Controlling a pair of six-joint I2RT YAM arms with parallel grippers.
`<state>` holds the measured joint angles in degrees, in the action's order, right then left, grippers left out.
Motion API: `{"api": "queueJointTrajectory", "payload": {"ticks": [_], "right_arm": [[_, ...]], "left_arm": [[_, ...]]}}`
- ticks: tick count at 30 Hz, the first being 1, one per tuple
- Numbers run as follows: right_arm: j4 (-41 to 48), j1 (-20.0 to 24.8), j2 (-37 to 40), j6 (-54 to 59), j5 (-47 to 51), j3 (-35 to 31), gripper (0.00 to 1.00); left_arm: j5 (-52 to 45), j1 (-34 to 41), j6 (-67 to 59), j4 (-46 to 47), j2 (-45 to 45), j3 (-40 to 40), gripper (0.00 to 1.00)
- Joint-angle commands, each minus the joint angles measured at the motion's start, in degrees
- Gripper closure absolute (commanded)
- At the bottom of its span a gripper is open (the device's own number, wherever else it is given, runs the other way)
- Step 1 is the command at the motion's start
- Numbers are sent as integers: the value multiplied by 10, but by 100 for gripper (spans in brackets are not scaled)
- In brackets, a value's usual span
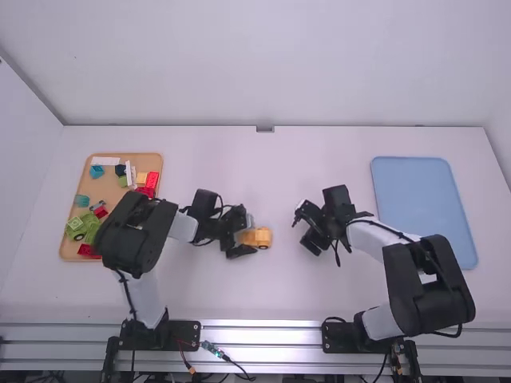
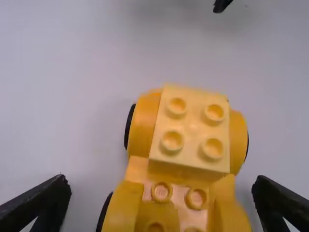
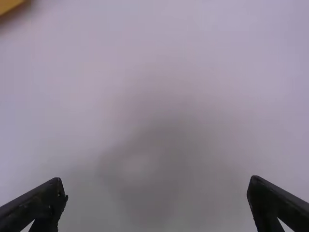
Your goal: Assemble lego blocks to make yellow taxi
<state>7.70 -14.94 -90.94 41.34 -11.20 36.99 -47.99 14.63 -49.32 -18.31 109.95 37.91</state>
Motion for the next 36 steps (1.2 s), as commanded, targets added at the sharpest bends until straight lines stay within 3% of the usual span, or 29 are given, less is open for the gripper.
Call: {"api": "queueJointTrajectory", "payload": {"ticks": [1,4,10,16,22,28,33,36], "right_arm": [[0,-1,13,-4,-11,-2,1],[-2,-1,13,-4,-14,-2,1],[-14,-1,13,-6,-17,-2,1],[-15,-1,13,-4,-25,-2,1],[-16,-1,13,-4,-24,-2,1],[-31,-1,13,-4,-25,-2,1],[-46,-1,13,-11,-25,-2,1],[-55,-1,13,-11,-24,-2,1]], "left_arm": [[76,4,-20,76,-15,16,1],[112,4,-39,173,-33,52,1],[177,-5,-127,498,-60,205,1],[325,-12,-53,678,-60,346,1],[456,-28,94,707,-60,440,1],[455,-99,246,696,-60,504,1],[428,-233,458,611,-58,517,1],[428,-263,461,579,-58,508,1]]}}
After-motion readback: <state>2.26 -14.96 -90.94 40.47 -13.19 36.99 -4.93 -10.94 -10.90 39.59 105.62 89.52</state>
